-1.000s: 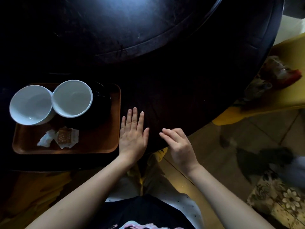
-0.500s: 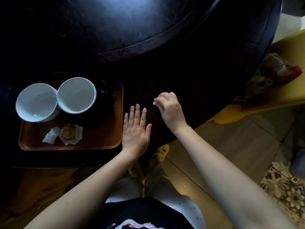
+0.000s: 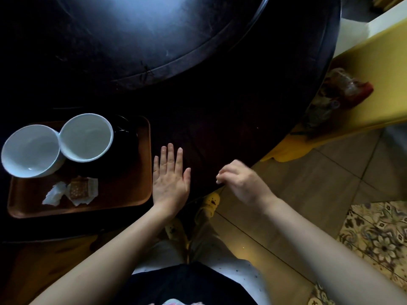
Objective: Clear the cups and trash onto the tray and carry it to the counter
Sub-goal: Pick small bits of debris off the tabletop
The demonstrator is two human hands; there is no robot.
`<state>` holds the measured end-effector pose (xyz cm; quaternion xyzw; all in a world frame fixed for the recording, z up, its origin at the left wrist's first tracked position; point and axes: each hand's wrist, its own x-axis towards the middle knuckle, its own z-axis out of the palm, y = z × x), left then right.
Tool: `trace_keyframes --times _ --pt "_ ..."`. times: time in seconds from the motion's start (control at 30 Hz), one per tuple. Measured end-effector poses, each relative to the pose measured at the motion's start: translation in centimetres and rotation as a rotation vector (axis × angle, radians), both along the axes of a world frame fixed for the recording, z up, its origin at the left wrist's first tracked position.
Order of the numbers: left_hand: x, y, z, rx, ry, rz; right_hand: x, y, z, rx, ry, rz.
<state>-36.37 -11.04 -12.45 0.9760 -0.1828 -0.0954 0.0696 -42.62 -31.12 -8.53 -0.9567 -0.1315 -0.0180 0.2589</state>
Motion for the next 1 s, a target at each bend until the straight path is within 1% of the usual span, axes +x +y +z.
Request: trace_keyframes --times 0.03,0.1,0.17,0.2,0.27,0.37,0.53,0.83,1.0 --pt "0.0 0.0 0.1 -0.006 0.003 0.000 0.7 -0.9 0.2 0.035 -0.036 -0.117" --pt "0.0 0.0 0.1 -0.013 0.010 0.004 2.9 -3.0 0.6 0.081 -0.140 -0.422" --pt "0.0 -0.1 0.2 -0.004 0.011 0.005 5.4 -4.9 0.6 0.087 -0.185 -0.675" --pt "0.0 -0.1 0.2 0.001 0.011 0.006 6.6 -5.8 0.5 0.081 -0.181 -0.754" --pt "0.0 -0.1 0.2 0.016 0.008 0.008 8.2 -7.1 0.0 0.072 -0.141 -0.834" --pt "0.0 -0.1 0.1 0.027 0.003 0.008 8.7 -7.4 -0.7 0.026 -0.086 -0.828" --pt "0.0 -0.1 0.1 0.016 -0.022 0.013 5.0 -4.4 -1.2 -0.031 -0.141 -0.722" --pt "-0.1 -0.1 0.0 -0.014 -0.043 0.016 -1.1 4.2 -0.9 0.070 -0.066 -0.559" --pt "0.1 0.0 -0.3 -0.017 -0.029 0.002 -2.8 8.3 -0.8 0.067 -0.054 -0.570"
